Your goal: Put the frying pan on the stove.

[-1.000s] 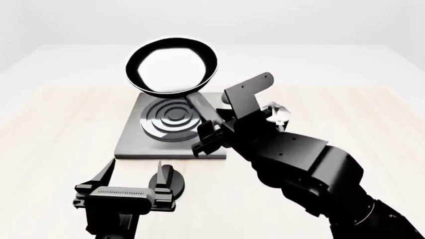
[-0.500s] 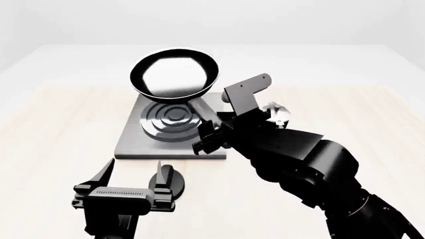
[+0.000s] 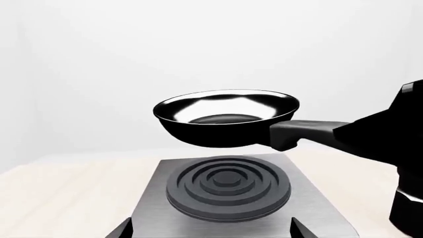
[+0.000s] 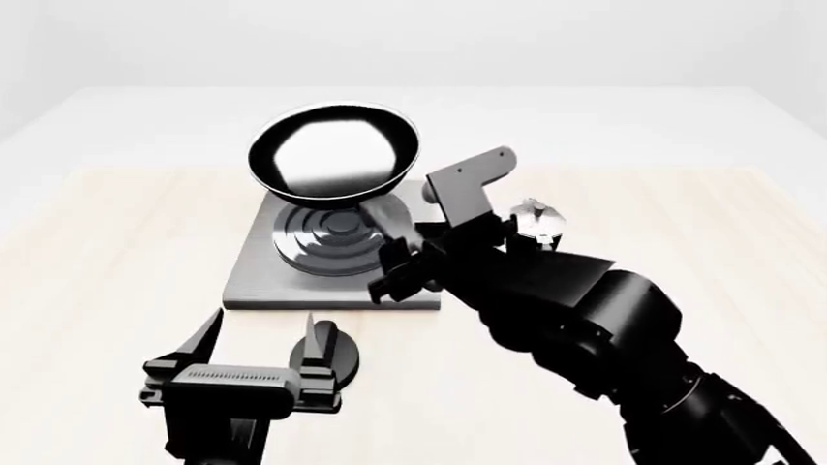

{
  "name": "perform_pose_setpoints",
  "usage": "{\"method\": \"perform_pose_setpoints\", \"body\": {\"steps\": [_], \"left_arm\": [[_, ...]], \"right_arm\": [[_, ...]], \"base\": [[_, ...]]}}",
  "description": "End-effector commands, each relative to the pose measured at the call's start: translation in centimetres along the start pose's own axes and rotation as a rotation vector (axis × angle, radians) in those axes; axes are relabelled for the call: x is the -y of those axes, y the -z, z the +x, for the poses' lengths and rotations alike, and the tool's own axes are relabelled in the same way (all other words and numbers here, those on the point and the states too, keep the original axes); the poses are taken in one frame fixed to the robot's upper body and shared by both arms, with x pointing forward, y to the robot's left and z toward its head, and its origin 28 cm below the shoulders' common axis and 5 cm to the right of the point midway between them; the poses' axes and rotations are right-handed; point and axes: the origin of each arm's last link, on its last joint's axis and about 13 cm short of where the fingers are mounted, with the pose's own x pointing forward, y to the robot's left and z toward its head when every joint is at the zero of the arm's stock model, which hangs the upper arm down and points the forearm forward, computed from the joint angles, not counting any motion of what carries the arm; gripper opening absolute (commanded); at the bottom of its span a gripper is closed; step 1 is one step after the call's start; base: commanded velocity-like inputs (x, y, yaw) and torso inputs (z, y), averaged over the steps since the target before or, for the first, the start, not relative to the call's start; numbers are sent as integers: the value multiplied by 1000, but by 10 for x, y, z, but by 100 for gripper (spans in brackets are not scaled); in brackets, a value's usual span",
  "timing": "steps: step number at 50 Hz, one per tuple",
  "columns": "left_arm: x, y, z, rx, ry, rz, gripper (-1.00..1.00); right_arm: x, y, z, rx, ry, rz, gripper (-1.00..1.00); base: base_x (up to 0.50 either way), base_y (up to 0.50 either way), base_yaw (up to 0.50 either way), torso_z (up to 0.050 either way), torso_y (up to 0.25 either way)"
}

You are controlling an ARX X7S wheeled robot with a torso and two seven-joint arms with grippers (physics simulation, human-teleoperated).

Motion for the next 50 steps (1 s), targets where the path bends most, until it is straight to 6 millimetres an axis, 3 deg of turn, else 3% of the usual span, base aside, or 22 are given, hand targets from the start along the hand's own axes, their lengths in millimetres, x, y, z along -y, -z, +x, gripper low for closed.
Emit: {"method": "perform_pose_setpoints", "body": {"steps": [1, 50], "left_arm": [[0, 1, -1, -1, -1, 0, 100], [-2, 0, -1, 0, -9, 7, 100]], "right_arm": [[3, -10, 2, 62, 52, -30, -100], [1, 13, 17, 10, 65, -60, -100]], "base": [[0, 0, 0, 0, 0], [0, 0, 0, 0, 2]]}}
